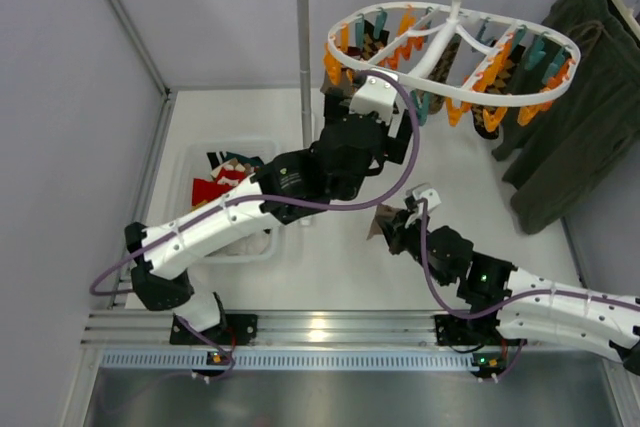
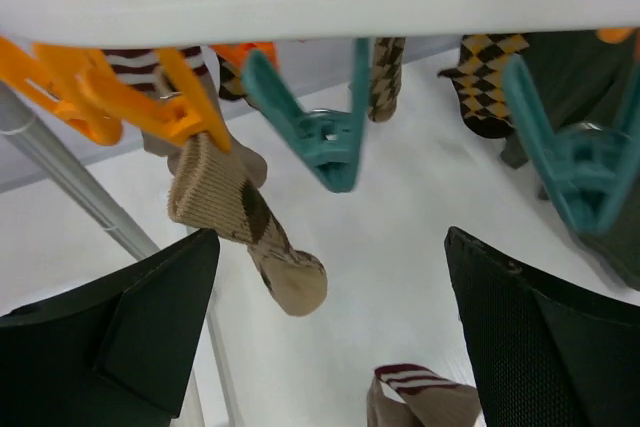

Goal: Remove the socks clipped to the hanger

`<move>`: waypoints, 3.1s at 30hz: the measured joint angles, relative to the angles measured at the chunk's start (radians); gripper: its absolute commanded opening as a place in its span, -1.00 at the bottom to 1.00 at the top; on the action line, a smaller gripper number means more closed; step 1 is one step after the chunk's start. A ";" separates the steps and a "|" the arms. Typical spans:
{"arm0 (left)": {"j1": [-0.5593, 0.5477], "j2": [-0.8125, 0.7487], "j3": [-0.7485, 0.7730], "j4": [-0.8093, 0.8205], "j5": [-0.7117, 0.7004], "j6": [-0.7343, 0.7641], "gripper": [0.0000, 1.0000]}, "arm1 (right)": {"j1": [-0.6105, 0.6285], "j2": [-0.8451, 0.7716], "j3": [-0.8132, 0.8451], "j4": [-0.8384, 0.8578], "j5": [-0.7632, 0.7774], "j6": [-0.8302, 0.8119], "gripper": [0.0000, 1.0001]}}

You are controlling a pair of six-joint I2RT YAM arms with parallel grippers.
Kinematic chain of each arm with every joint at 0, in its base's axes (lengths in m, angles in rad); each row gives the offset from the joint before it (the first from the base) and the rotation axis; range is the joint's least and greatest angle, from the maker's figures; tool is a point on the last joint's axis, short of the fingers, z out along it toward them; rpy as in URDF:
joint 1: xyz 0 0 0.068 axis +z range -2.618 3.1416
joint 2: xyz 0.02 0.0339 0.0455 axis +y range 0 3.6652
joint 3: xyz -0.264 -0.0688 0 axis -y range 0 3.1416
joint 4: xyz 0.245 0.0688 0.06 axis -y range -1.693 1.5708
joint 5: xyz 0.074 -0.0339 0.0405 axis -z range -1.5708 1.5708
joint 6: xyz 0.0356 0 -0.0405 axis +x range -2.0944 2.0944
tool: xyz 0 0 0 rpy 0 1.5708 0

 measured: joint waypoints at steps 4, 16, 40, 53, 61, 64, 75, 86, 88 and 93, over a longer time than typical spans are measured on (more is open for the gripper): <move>0.000 -0.146 -0.170 -0.006 -0.045 -0.033 0.97 | 0.000 0.043 0.013 -0.004 -0.035 -0.014 -1.00; 0.065 -0.789 -0.640 -0.272 -0.313 -0.300 0.97 | 0.001 0.349 0.294 0.033 -0.303 -0.099 -1.00; 0.249 -1.030 -0.839 -0.470 -0.431 -0.475 0.97 | -0.029 1.452 1.541 -0.253 -0.564 -0.145 0.46; 0.252 -0.938 -0.843 -0.434 -0.210 -0.455 0.97 | -0.051 0.777 0.892 -0.236 -0.562 -0.086 0.75; 0.252 -0.876 -0.876 -0.259 0.089 -0.426 0.97 | -0.048 0.296 0.595 -0.272 -0.436 -0.068 0.87; 0.252 -0.836 -0.875 -0.234 0.157 -0.422 0.97 | -0.050 0.164 0.492 -0.337 -0.309 -0.065 0.88; 0.252 -0.865 -0.879 -0.216 0.242 -0.422 0.97 | -0.285 -0.052 0.216 -0.325 -0.237 -0.081 0.99; 0.251 -0.874 -0.919 -0.214 0.298 -0.410 0.97 | -0.456 0.177 0.204 -0.022 -0.489 -0.131 0.91; 0.252 -0.874 -0.919 -0.214 0.306 -0.409 0.97 | -0.502 0.228 0.204 0.050 -0.539 -0.130 0.59; 0.252 -0.874 -0.919 -0.214 0.317 -0.408 0.97 | -0.552 0.323 0.212 0.193 -0.633 -0.122 -0.45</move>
